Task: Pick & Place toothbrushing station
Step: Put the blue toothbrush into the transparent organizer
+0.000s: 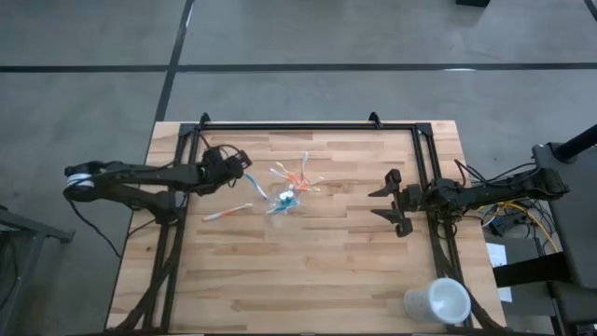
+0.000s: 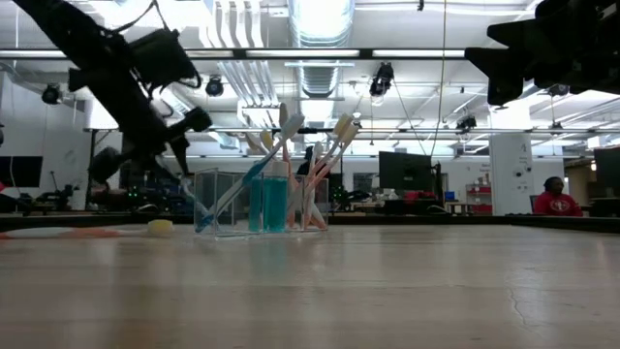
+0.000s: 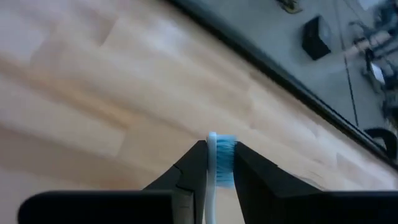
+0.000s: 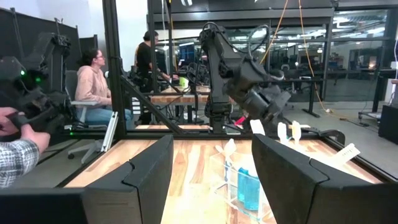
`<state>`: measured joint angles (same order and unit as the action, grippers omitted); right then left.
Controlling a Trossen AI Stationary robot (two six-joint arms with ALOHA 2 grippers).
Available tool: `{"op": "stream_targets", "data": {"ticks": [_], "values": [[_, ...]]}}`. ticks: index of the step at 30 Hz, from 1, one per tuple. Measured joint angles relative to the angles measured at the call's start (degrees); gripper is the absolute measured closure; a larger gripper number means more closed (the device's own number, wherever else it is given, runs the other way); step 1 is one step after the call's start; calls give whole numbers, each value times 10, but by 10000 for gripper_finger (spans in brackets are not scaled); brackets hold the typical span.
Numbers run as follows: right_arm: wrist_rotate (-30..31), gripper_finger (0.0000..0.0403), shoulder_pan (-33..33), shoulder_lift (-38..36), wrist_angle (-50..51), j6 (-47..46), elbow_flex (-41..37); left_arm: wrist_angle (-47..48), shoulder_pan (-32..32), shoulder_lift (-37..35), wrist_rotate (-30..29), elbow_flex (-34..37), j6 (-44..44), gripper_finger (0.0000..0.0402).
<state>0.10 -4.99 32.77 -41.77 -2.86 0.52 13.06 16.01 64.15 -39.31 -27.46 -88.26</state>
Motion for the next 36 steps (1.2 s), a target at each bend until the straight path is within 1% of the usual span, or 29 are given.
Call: {"op": "stream_targets", "data": {"ticks": [8,14,17,21,26,30,36], "values": [[0,188,0,0,0,0,0,1,0,-38,-72,-64,170,329],[0,188,0,0,0,0,0,-2,-7,-48,-72,-127,336,329],[0,188,0,0,0,0,0,-24,-15,-47,-71,-159,426,329],[0,188,0,0,0,0,0,-59,-25,-43,-68,-193,513,329],[0,188,0,0,0,0,0,-62,-50,-42,-54,-210,567,330],[0,188,0,0,0,0,0,-75,-90,-42,-52,-212,597,330],[0,188,0,0,0,-1,0,-81,-167,-43,-81,-212,601,330]]}}
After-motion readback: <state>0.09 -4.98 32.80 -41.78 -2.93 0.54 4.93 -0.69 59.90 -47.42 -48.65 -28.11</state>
